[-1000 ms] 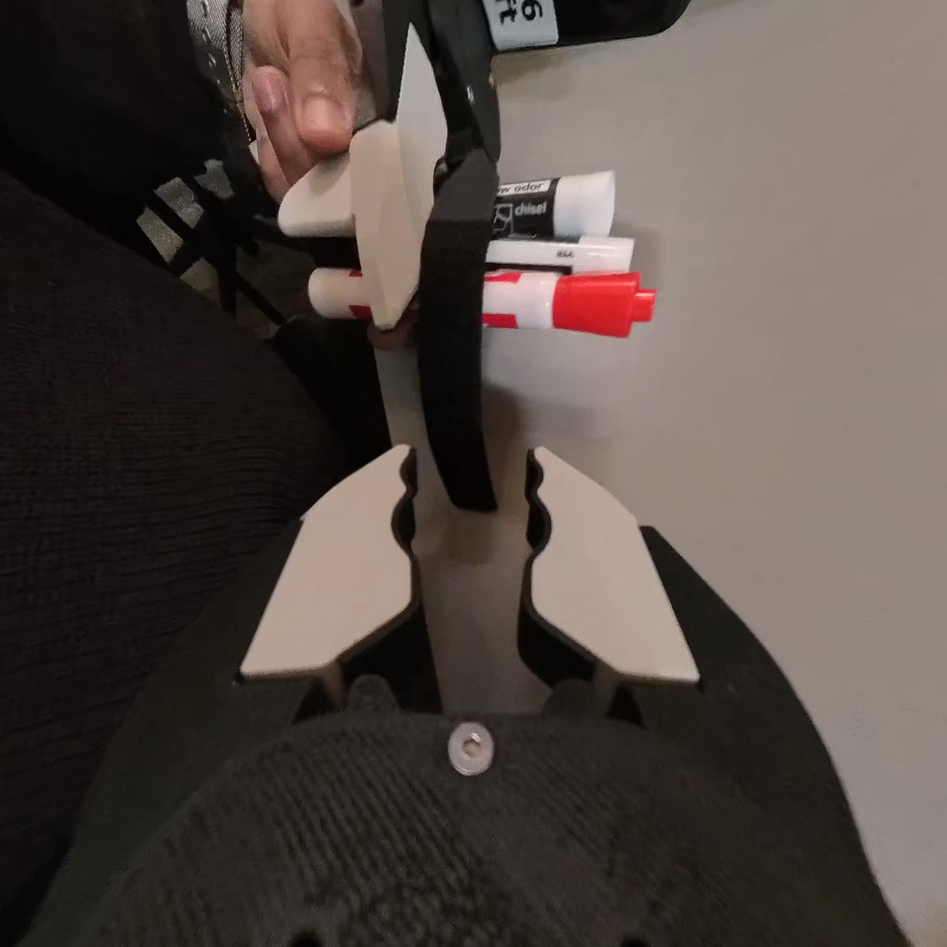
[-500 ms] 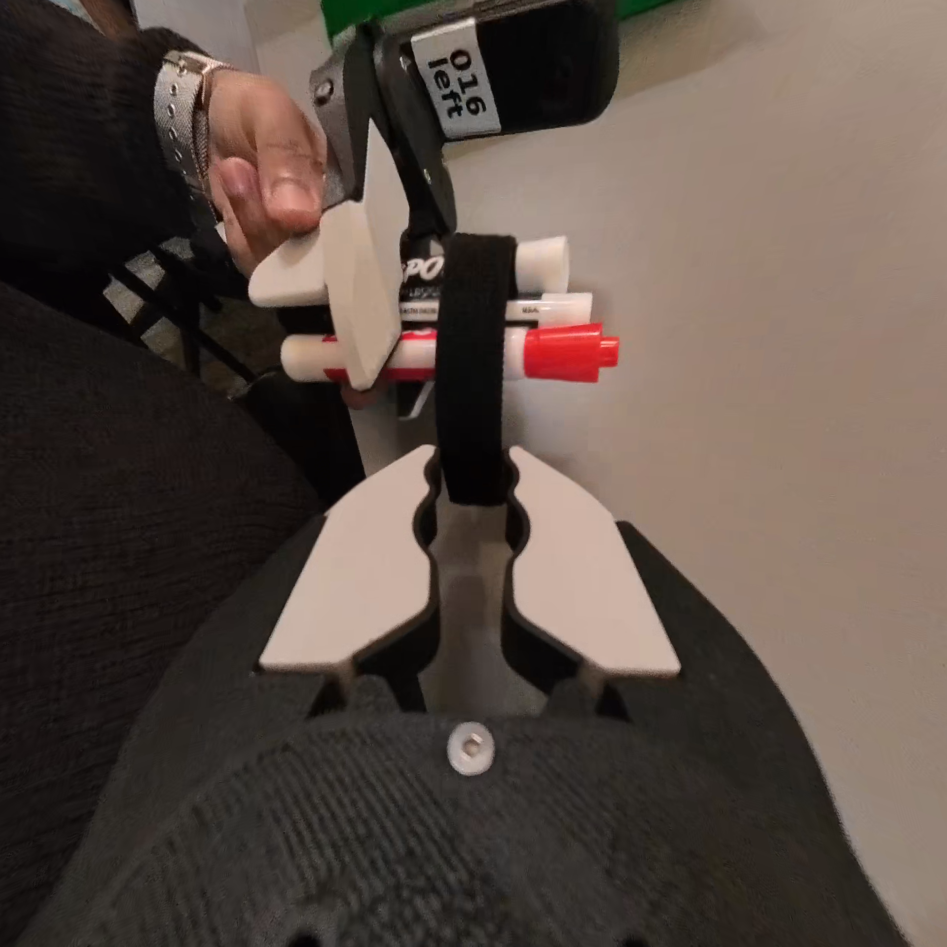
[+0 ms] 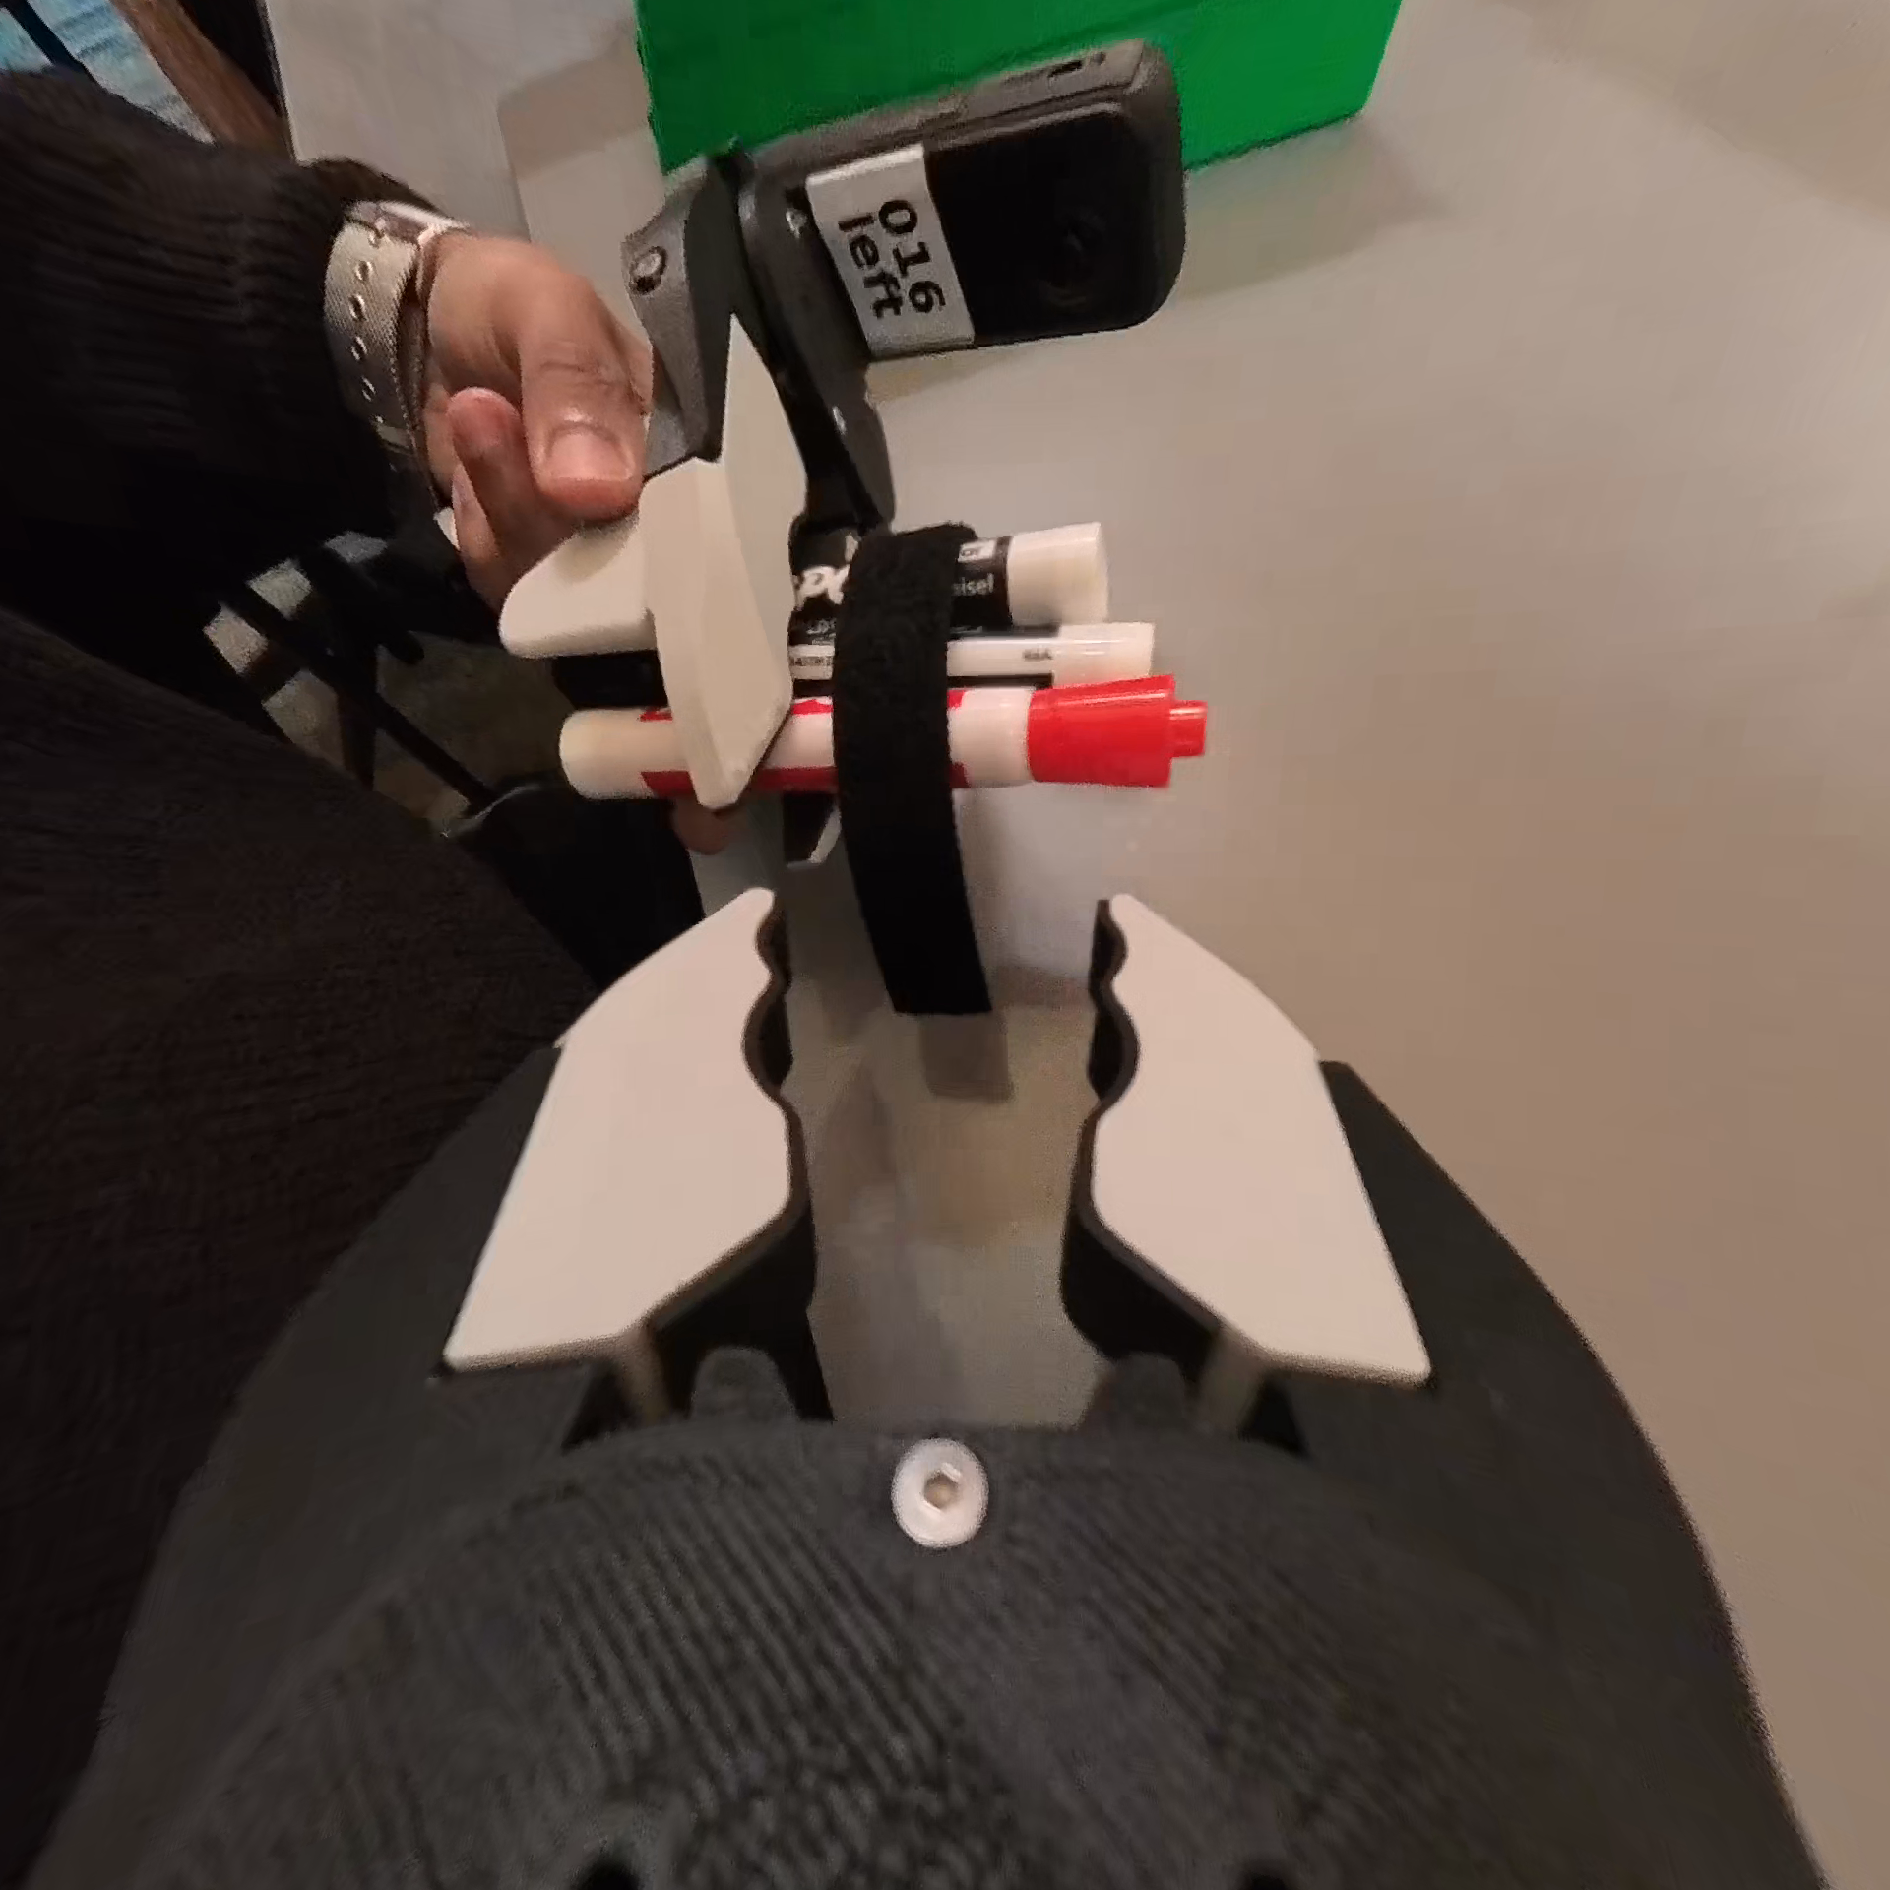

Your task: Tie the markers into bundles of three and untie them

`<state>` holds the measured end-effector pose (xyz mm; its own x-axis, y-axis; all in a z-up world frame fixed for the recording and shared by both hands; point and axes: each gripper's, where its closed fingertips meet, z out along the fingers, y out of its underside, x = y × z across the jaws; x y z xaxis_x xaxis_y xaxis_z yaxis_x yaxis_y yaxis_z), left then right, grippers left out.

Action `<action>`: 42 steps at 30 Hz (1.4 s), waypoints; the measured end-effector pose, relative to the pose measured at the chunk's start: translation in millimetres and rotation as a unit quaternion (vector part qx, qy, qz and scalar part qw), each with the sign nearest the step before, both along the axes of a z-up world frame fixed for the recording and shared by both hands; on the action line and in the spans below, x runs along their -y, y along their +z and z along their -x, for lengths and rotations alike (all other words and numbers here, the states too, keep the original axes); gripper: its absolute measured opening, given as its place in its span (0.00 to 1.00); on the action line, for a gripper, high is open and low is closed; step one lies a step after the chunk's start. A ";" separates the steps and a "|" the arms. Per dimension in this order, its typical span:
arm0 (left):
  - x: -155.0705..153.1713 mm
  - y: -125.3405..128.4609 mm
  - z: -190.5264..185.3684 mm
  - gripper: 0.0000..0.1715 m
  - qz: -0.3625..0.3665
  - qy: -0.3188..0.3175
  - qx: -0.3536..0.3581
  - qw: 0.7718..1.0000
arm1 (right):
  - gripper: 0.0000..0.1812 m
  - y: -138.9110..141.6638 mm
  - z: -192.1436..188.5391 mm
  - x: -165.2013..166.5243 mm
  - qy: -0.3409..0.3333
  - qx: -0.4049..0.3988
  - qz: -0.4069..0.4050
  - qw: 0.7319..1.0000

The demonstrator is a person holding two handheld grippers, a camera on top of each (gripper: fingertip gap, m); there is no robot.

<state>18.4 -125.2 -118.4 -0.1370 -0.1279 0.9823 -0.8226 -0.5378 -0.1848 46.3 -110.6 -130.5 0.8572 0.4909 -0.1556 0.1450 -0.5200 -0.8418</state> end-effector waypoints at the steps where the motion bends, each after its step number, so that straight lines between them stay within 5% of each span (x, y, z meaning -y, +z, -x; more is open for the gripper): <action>1: 0.0 0.4 0.1 0.10 0.000 0.000 0.001 1.000 | 0.33 3.9 -3.5 0.9 0.001 -0.014 -0.005 1.000; 12: -4.5 6.9 -1.2 0.11 0.010 0.011 0.013 1.000 | 0.27 22.8 -50.8 -5.7 -0.055 -0.221 0.018 0.973; 26: -3.7 10.2 -1.5 0.11 0.015 0.012 0.020 1.000 | 0.27 7.7 -0.7 -0.2 0.023 -0.237 0.081 0.968; 34: -3.4 12.4 -2.3 0.10 0.017 0.014 0.025 0.999 | 0.10 14.3 -5.6 -5.8 0.012 -0.333 0.107 0.937; 42: -5.4 11.0 -3.8 0.12 0.017 0.021 0.022 0.999 | 0.09 10.8 0.3 -5.6 0.020 -0.335 0.121 0.934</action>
<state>22.2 -119.8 -107.4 -0.1751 -0.1006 0.9794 -0.7911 -0.5778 -0.2008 46.1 -104.9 -119.7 0.5088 0.4018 -0.7614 -0.3488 -0.7124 -0.6090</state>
